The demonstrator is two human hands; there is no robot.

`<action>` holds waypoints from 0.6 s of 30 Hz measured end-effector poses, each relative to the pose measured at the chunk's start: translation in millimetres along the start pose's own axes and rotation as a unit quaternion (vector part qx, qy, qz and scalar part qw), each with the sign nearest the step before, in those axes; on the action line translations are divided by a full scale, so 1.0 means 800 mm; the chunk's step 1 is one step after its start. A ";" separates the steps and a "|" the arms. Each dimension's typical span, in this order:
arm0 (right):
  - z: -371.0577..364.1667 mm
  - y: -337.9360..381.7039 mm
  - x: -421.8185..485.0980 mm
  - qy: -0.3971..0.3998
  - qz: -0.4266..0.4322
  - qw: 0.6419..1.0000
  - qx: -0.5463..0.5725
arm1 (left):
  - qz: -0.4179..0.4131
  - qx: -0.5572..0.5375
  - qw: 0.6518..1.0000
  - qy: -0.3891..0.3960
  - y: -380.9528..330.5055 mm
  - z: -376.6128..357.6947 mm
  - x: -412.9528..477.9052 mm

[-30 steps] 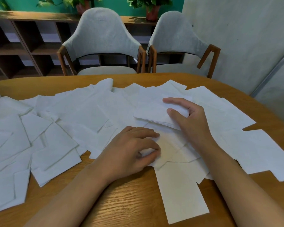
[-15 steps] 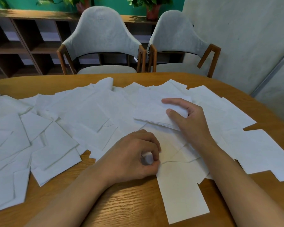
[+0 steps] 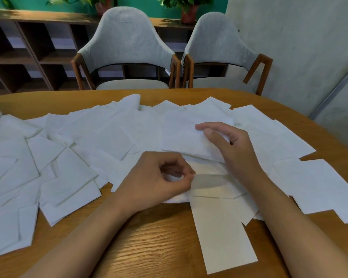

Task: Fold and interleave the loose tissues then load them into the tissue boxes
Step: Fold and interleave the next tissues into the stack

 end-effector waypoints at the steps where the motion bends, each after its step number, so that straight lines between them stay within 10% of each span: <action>1: -0.002 0.005 -0.002 0.017 0.027 0.999 0.000 | 0.012 -0.023 0.999 -0.027 0.000 0.005 0.001; 9: -0.012 0.023 -0.023 0.103 0.172 0.964 -0.177 | 0.001 -0.075 0.978 -0.197 -0.001 0.033 0.003; 18: 0.007 0.033 -0.013 -0.035 0.069 0.996 0.035 | 0.048 -0.072 0.989 -0.121 0.009 0.025 0.007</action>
Point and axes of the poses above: each hand's wrist, its own x-axis towards the middle knuckle, its own z-axis out of the back of the hand, y = z × x, the point moved 3 cm from there along x, towards the middle knuckle, and after that the axes turned 14 degrees about x, right-handed, at the moved point
